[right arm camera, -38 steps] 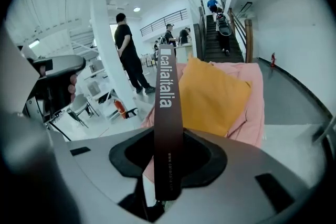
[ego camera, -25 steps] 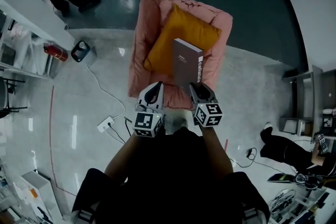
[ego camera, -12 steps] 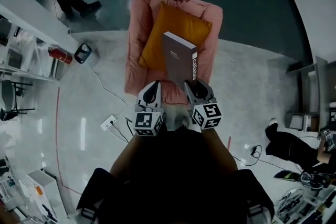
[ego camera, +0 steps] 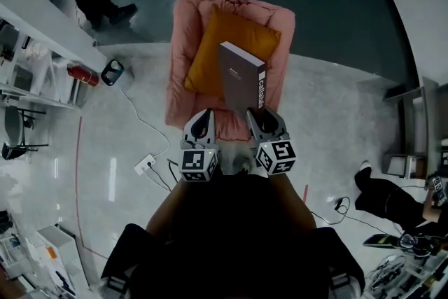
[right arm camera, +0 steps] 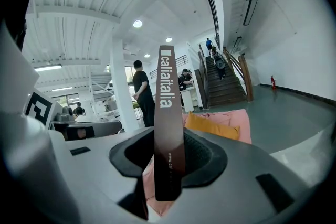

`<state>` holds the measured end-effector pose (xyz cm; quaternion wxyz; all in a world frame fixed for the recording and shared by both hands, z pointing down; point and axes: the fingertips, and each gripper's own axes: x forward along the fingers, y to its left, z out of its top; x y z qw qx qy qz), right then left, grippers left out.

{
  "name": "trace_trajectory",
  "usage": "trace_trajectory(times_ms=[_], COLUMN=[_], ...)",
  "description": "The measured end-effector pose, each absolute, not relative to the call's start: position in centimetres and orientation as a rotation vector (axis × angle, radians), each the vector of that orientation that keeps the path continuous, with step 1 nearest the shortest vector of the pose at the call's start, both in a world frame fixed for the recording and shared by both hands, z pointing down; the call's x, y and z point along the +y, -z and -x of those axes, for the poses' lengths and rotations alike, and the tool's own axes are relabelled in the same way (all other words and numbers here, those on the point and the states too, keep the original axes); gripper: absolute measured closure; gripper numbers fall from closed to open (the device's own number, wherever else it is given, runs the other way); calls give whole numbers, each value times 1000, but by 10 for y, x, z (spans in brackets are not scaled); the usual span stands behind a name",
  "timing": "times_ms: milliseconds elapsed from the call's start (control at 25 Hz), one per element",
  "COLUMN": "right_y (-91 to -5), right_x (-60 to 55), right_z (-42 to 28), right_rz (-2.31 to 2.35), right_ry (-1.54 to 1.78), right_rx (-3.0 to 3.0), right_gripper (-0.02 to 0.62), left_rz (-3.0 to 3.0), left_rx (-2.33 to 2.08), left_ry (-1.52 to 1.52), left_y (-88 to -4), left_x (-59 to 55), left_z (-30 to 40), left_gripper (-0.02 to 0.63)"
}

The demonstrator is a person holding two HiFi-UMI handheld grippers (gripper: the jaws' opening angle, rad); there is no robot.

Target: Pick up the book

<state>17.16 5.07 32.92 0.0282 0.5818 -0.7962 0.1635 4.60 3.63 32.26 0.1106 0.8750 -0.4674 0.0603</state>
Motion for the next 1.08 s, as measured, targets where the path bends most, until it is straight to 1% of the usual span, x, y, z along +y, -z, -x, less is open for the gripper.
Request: trace_trajectory(times_ms=[1080], right_y=[-340], right_x=[37], right_z=[-153], right_rz=[-1693], right_ry=[-477], right_rx=[-2475], right_gripper=[449], left_rz=[-2564], left_rx=[-1329], left_ry=[-183], left_y=[-332], left_x=[23], left_z=[-39], left_gripper=[606])
